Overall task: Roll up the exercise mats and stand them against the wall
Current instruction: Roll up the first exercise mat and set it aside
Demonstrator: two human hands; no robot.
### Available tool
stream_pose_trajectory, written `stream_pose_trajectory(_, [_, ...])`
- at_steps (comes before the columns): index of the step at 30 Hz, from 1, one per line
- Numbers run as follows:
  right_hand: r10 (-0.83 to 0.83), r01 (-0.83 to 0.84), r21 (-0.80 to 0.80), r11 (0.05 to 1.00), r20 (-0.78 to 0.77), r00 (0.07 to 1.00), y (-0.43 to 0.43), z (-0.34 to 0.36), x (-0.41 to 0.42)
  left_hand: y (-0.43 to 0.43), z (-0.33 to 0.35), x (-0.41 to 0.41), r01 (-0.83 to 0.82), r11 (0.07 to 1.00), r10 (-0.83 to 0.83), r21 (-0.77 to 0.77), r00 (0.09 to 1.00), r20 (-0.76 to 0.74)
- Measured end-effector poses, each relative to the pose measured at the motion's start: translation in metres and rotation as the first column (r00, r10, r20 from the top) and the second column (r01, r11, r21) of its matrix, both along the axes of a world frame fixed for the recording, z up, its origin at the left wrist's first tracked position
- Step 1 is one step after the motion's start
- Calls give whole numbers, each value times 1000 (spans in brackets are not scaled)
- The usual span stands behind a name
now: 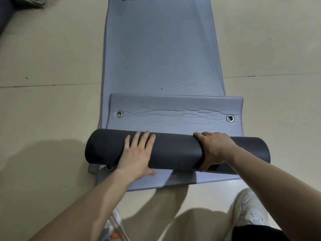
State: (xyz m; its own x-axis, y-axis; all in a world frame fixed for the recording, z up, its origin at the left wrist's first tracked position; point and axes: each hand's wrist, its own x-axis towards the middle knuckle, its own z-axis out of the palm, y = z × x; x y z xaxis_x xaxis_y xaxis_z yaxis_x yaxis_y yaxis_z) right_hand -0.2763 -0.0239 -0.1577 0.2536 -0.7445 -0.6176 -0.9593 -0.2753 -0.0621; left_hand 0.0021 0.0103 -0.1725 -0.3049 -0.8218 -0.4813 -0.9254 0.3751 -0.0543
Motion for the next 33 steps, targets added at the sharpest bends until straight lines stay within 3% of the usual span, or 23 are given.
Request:
stream_pose_trajectory(3, [-63,54,-183,982,-45,997,24,-12,1,-33,6,2,17,999,-13,48,995,-94])
stream_pose_trajectory(5, [-100,74,-336,939,-61,993,52,-26,5,-73,18,-1,23,984,0,175,991,-133])
stream_pose_trajectory(7, [-122,99,-376,921,-38,992,58,-38,7,-96,23,-4,-10,970,48,243,988,-150])
stream_pose_trajectory(8, [-130,115,-378,919,-15,991,47,-38,6,-99,24,-4,-37,980,69,197,985,-157])
stream_pose_trajectory(11, [-168,190,-327,926,95,981,-18,-28,-7,-80,11,4,-138,977,95,-164,965,-245])
stream_pose_trajectory(12, [-155,182,-306,935,110,982,-36,-23,-11,-70,7,5,-111,975,67,-191,973,-221])
stream_pose_trajectory(15, [-53,60,-383,922,29,998,-53,-27,-14,-78,-11,-6,-50,992,40,-114,995,-89])
stream_pose_trajectory(18, [27,-65,-413,909,-97,995,-59,-42,-13,-142,-18,-15,-66,990,49,-121,989,-139])
stream_pose_trajectory(20, [43,-80,-410,909,-99,994,-86,-42,-19,-175,-15,-12,-56,995,39,-81,980,-197])
stream_pose_trajectory(22, [45,-62,-375,925,-54,997,-116,-36,-23,-184,-19,-7,-50,994,28,-94,974,-224])
stream_pose_trajectory(25, [45,-46,-240,970,-12,999,-141,-27,-22,-169,-27,-11,26,970,-56,-241,991,-118])
stream_pose_trajectory(28, [-8,10,-148,989,11,1000,-147,-20,-13,-165,-29,-5,-21,963,-25,-270,986,-165])
stream_pose_trajectory(31, [-99,101,-25,995,78,992,-133,-18,8,-138,-31,24,-289,922,189,-256,917,-351])
stream_pose_trajectory(33, [-177,171,51,984,149,973,-113,-21,29,-98,-35,38,-534,823,396,-193,783,-480])
